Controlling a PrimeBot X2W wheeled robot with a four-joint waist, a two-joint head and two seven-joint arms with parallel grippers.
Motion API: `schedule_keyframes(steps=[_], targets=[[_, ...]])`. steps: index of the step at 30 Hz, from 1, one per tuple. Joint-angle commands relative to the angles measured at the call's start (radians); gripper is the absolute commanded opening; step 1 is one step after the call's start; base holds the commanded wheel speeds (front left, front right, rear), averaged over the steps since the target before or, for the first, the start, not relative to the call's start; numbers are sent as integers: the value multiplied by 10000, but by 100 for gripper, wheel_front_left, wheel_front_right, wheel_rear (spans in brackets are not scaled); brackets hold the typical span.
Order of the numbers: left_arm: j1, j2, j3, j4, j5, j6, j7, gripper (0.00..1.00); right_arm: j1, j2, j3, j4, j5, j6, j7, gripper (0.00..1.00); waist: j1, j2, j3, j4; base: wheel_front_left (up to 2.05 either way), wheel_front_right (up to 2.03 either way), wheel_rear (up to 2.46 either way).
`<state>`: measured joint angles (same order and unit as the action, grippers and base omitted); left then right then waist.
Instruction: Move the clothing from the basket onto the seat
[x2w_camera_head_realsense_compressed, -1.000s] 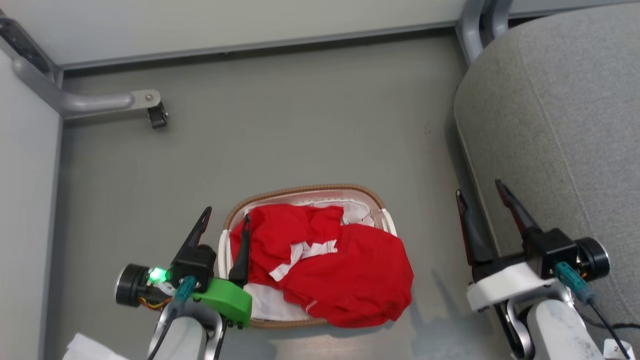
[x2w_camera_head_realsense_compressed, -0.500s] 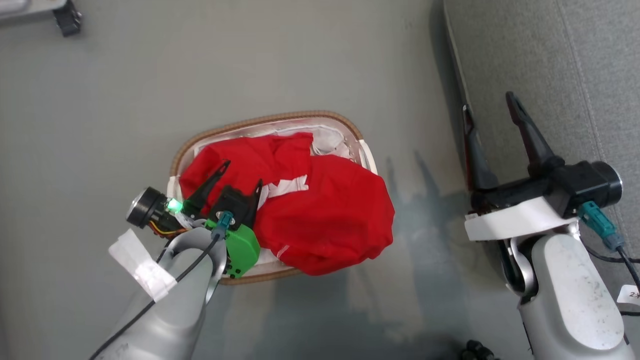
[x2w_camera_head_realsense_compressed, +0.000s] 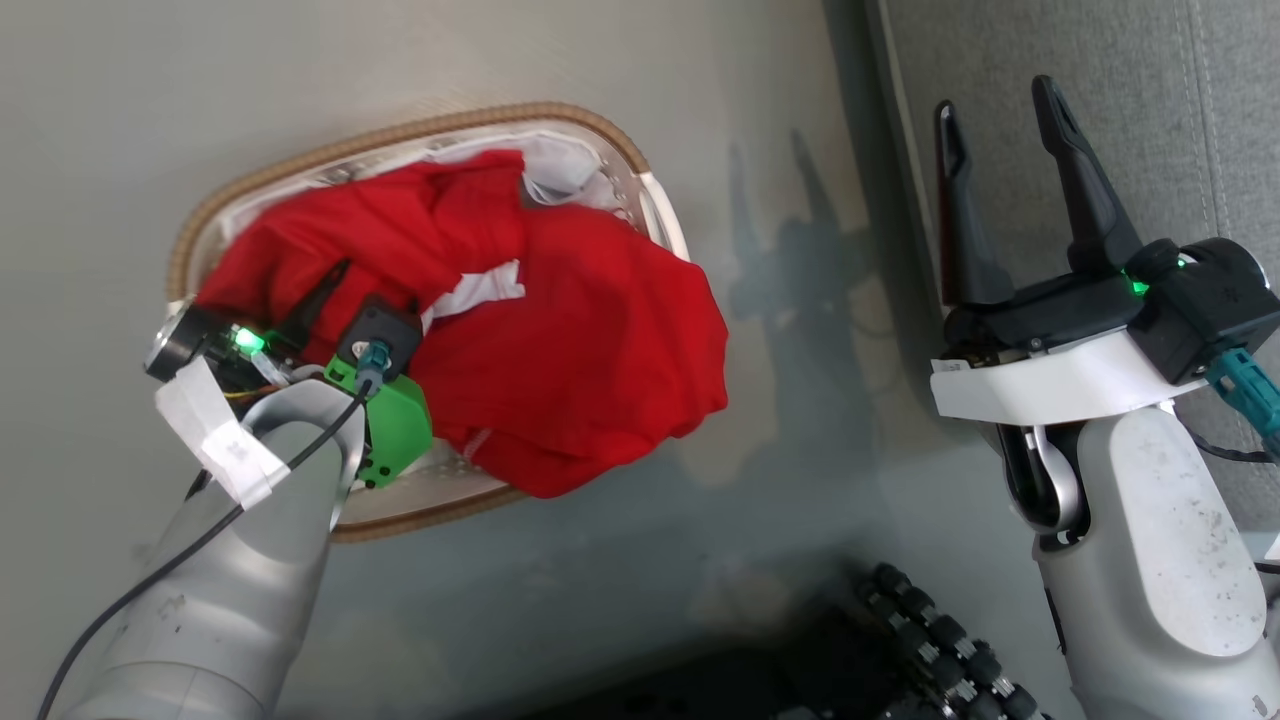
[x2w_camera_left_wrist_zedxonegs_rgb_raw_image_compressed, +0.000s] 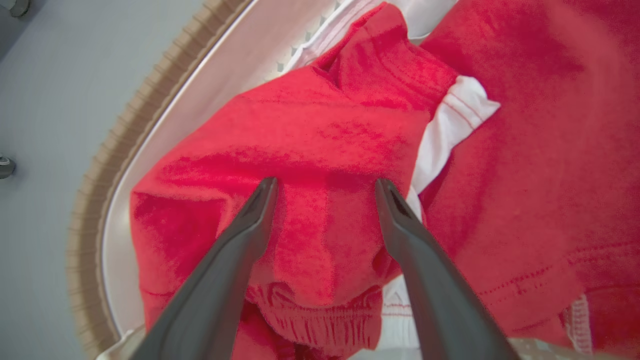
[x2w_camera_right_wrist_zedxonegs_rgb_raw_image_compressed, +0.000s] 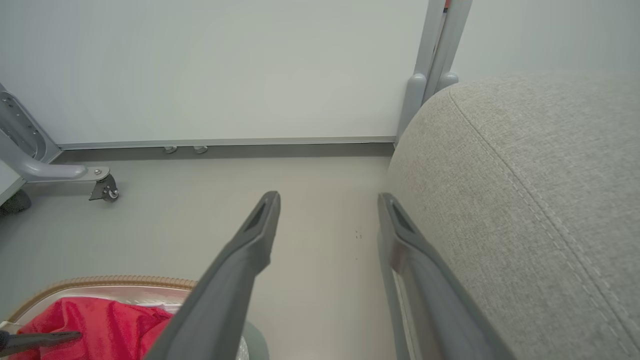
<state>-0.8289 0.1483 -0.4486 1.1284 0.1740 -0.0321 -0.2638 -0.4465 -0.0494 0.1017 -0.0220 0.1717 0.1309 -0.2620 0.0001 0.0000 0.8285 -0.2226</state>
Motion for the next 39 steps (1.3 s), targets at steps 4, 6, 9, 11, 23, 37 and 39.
schedule_keyframes(steps=[4, 6, 9, 11, 23, 37, 39], targets=[[-398, 89, -78, 310, -75, 88, -2, 100, -174, -20, 18, -20, 151, -3, -46, 100, -1, 0, 833, -646, 0, 0, 0], [-475, 39, -132, 441, -99, 63, -3, 100, -181, -18, 47, -4, 180, -3, -46, 100, -1, 0, 862, -647, 0, 0, 0], [-534, -34, -199, 644, -146, 63, -4, 100, -204, -20, 80, 12, 229, -3, -46, 100, -1, 0, 880, -632, 0, 0, 0], [-545, -82, -228, 778, -187, 107, -5, 100, -259, -20, 97, 7, 233, -3, -46, 100, -1, 0, 885, -610, 0, 0, 0], [-481, -269, -92, 882, -626, 671, -4, 0, -285, -22, 25, 149, 150, -3, -46, 100, -1, 0, 543, -402, 0, 0, 0], [1214, -436, -86, -1527, -1496, 254, -11, 0, 303, -29, -232, 639, -435, -5, -46, 100, -1, 0, -1559, 646, 0, 0, 0], [1496, -457, -88, -1974, -1623, 184, -10, 0, 468, -28, -301, 746, -581, -5, -46, 100, -1, 0, -1977, 836, 0, 0, 0]])
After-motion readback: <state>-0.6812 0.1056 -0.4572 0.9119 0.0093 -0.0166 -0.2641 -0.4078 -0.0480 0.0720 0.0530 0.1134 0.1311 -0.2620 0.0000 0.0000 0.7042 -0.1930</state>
